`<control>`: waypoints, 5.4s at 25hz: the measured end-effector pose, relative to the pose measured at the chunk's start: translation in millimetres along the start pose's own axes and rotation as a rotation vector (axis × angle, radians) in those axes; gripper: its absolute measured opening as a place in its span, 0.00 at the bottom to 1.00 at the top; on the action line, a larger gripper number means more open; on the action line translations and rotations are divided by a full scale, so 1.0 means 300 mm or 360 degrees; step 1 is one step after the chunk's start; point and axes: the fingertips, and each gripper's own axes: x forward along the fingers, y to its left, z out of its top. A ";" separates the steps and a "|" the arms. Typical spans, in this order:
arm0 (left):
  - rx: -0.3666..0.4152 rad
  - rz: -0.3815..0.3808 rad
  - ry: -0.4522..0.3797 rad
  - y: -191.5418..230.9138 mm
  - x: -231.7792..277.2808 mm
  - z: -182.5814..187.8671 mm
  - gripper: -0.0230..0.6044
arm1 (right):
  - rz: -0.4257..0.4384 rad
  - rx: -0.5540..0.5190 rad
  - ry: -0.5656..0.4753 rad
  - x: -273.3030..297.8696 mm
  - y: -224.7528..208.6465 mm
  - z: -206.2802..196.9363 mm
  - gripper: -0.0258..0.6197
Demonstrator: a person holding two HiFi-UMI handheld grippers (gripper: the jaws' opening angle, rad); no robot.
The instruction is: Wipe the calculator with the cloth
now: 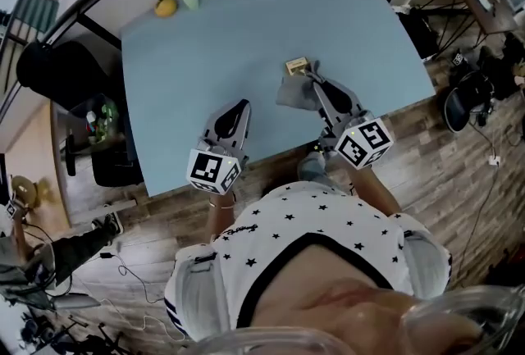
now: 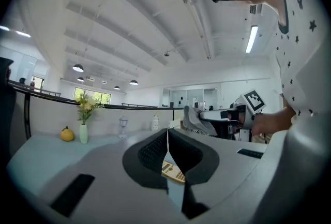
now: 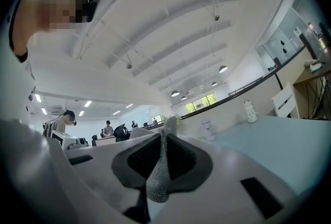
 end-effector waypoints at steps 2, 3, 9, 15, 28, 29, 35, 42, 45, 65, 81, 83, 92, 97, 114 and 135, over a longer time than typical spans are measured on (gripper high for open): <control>0.0002 0.0012 0.0006 -0.002 0.033 -0.001 0.09 | 0.0011 0.0008 0.0006 0.008 -0.034 0.004 0.09; 0.0003 0.0016 0.0007 -0.004 0.051 0.000 0.09 | 0.0015 0.0012 0.0010 0.012 -0.052 0.008 0.09; 0.0013 0.0063 0.0013 -0.013 0.147 0.012 0.09 | 0.0058 0.0042 0.0024 0.040 -0.149 0.026 0.09; 0.0027 0.0120 0.0047 -0.022 0.214 0.019 0.09 | 0.0106 0.0073 0.0019 0.064 -0.227 0.053 0.09; 0.0058 0.0281 0.0061 -0.028 0.336 0.047 0.09 | 0.0270 0.0114 0.0105 0.148 -0.356 0.053 0.09; 0.0061 0.0297 0.0057 -0.028 0.341 0.049 0.09 | 0.0286 0.0114 0.0120 0.156 -0.362 0.047 0.09; 0.0059 0.0369 0.0056 -0.028 0.348 0.049 0.09 | 0.0359 0.0083 0.0216 0.208 -0.383 -0.014 0.09; 0.0021 0.0429 0.0072 0.011 0.330 0.027 0.09 | 0.0393 0.0014 0.0431 0.270 -0.386 -0.145 0.09; -0.0003 0.0418 0.0073 0.034 0.350 0.034 0.09 | 0.0386 -0.0022 0.0553 0.291 -0.396 -0.213 0.09; 0.0032 0.0547 0.0065 0.140 0.276 0.063 0.09 | 0.0334 -0.0342 0.1011 0.435 -0.432 -0.573 0.09; 0.0022 0.0560 0.0080 0.131 0.250 0.047 0.09 | 0.0202 -0.0403 0.1106 0.430 -0.550 -0.638 0.09; 0.0023 0.0551 0.0078 0.130 0.251 0.048 0.09 | 0.0171 -0.0408 0.1091 0.432 -0.571 -0.623 0.09; 0.0016 0.0503 0.0076 0.094 0.274 0.043 0.09 | 0.0039 -0.0368 0.1101 0.357 -0.677 -0.612 0.09; 0.0015 0.0479 0.0080 0.078 0.289 0.042 0.09 | 0.0016 -0.0362 0.1118 0.330 -0.696 -0.621 0.09; 0.0017 0.0580 0.0071 0.062 0.208 0.041 0.09 | 0.0534 -0.0358 0.1029 0.367 -0.324 -0.615 0.09; 0.0023 0.0497 0.0082 0.048 0.266 0.040 0.09 | 0.0253 -0.0317 0.1089 0.308 -0.543 -0.634 0.09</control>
